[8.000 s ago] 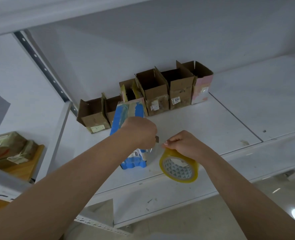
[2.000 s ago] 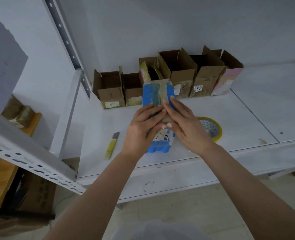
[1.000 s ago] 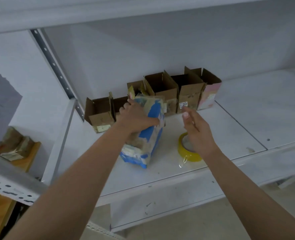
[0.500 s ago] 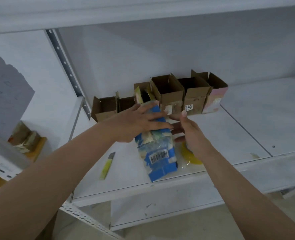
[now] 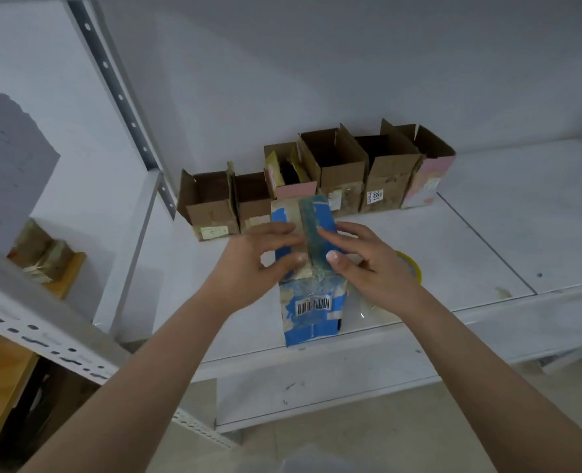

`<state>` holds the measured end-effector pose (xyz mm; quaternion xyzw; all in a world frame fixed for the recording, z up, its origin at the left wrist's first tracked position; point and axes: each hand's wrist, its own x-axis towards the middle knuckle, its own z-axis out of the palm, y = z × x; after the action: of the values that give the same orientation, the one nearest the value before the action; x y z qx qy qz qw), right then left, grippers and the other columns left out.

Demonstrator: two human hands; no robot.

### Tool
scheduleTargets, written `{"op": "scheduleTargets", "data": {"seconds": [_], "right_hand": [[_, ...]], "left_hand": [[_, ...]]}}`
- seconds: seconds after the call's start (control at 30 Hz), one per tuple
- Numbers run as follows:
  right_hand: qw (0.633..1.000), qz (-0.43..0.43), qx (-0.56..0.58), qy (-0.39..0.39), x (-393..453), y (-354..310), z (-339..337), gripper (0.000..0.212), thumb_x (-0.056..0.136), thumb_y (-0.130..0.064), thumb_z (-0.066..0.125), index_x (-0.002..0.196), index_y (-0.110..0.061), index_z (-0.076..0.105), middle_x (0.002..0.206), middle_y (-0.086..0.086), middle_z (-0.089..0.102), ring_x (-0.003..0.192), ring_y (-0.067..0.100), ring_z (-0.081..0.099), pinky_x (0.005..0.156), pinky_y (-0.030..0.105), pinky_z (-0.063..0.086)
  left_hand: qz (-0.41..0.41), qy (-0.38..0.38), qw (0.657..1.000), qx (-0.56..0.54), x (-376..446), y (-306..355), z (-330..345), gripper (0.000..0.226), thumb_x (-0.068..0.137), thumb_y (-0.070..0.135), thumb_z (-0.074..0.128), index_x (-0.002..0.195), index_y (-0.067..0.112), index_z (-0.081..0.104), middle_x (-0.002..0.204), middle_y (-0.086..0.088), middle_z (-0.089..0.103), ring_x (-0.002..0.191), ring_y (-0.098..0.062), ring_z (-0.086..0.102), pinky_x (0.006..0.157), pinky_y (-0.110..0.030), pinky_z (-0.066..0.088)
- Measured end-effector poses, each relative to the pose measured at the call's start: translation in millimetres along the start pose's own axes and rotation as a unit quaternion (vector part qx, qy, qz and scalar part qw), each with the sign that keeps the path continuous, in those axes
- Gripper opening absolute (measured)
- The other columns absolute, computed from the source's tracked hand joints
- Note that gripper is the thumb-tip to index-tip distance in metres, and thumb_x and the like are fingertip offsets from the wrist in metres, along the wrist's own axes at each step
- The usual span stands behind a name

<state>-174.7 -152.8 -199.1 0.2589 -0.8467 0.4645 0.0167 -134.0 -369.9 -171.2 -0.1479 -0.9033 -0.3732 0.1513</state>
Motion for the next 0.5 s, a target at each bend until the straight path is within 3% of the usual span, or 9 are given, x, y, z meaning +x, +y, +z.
{"op": "scheduleTargets", "data": {"seconds": [0.1, 0.23, 0.3, 0.37, 0.43, 0.5], "right_hand": [[0.999, -0.013, -0.036, -0.031, -2, 2, 4, 0.061, 0.078, -0.06, 0.057, 0.134, -0.037, 0.051, 0.15, 0.0, 0.036, 0.123, 0.022, 0.05, 0.102, 0.046, 0.046], [0.996, -0.029, -0.079, -0.028, -5, 0, 0, 0.07, 0.071, -0.055, 0.062, 0.136, -0.038, 0.043, 0.153, 0.006, 0.036, 0.117, 0.025, 0.053, 0.097, 0.047, 0.048], [0.99, -0.05, -0.133, -0.013, -5, -5, -1, 0.069, 0.073, -0.054, 0.06, 0.137, -0.031, 0.046, 0.15, 0.01, 0.042, 0.113, 0.03, 0.056, 0.094, 0.047, 0.05], [0.975, -0.103, -0.196, 0.003, -5, -11, 1, 0.063, 0.079, -0.05, 0.062, 0.133, -0.018, 0.057, 0.141, 0.015, 0.051, 0.097, 0.037, 0.062, 0.082, 0.048, 0.055], [0.961, -0.14, -0.238, 0.014, -6, -15, 5, 0.055, 0.081, -0.041, 0.064, 0.127, -0.009, 0.063, 0.133, 0.017, 0.058, 0.079, 0.036, 0.064, 0.07, 0.048, 0.057], [0.953, -0.152, -0.259, 0.023, -8, -17, 7, 0.051, 0.082, -0.035, 0.064, 0.125, -0.006, 0.065, 0.13, 0.018, 0.061, 0.073, 0.036, 0.065, 0.065, 0.047, 0.058]], "left_hand": [[-0.04, -0.014, 0.999, -0.032, -9, 6, 8, 0.053, 0.074, 0.038, 0.074, 0.124, 0.02, 0.066, 0.135, 0.002, 0.057, 0.132, -0.008, 0.045, 0.108, -0.016, 0.035], [-0.06, -0.051, 0.996, -0.044, -16, 10, 8, 0.073, 0.065, 0.051, 0.067, 0.132, 0.022, 0.058, 0.144, 0.0, 0.049, 0.141, -0.008, 0.032, 0.114, -0.027, 0.033], [-0.054, -0.062, 0.996, -0.026, -17, 9, 8, 0.07, 0.071, 0.043, 0.072, 0.135, 0.019, 0.056, 0.147, -0.002, 0.046, 0.143, -0.009, 0.028, 0.115, -0.029, 0.032], [-0.033, -0.062, 0.998, 0.007, -17, 9, 11, 0.064, 0.078, 0.027, 0.077, 0.137, 0.015, 0.053, 0.147, -0.006, 0.045, 0.144, -0.016, 0.026, 0.115, -0.029, 0.029], [-0.022, -0.06, 0.998, 0.024, -16, 10, 15, 0.062, 0.081, 0.018, 0.076, 0.137, 0.01, 0.052, 0.147, -0.009, 0.044, 0.145, -0.022, 0.025, 0.115, -0.027, 0.026], [-0.018, -0.06, 0.998, 0.026, -15, 11, 16, 0.061, 0.082, 0.013, 0.076, 0.138, 0.009, 0.051, 0.147, -0.009, 0.043, 0.145, -0.021, 0.024, 0.114, -0.025, 0.025]]}}
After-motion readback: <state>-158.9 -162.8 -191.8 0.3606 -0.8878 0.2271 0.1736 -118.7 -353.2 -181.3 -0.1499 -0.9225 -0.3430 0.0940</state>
